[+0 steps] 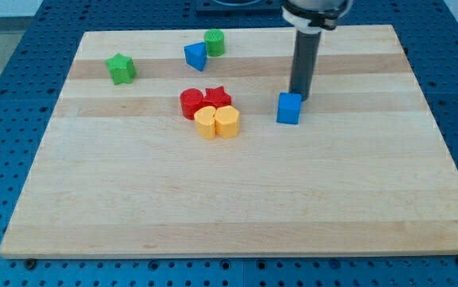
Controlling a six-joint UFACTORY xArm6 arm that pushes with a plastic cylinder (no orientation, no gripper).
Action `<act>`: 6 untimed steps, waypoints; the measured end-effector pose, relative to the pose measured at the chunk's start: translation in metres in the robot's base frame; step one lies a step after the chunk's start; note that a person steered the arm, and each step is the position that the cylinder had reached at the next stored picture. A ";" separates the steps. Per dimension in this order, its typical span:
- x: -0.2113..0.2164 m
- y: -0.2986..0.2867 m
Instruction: Move the blue cube into the yellow hexagon
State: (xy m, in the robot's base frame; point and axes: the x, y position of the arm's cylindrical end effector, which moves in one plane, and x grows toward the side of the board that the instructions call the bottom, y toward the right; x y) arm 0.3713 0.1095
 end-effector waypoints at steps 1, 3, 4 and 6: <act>0.008 0.026; 0.022 -0.043; 0.022 -0.079; 0.030 -0.036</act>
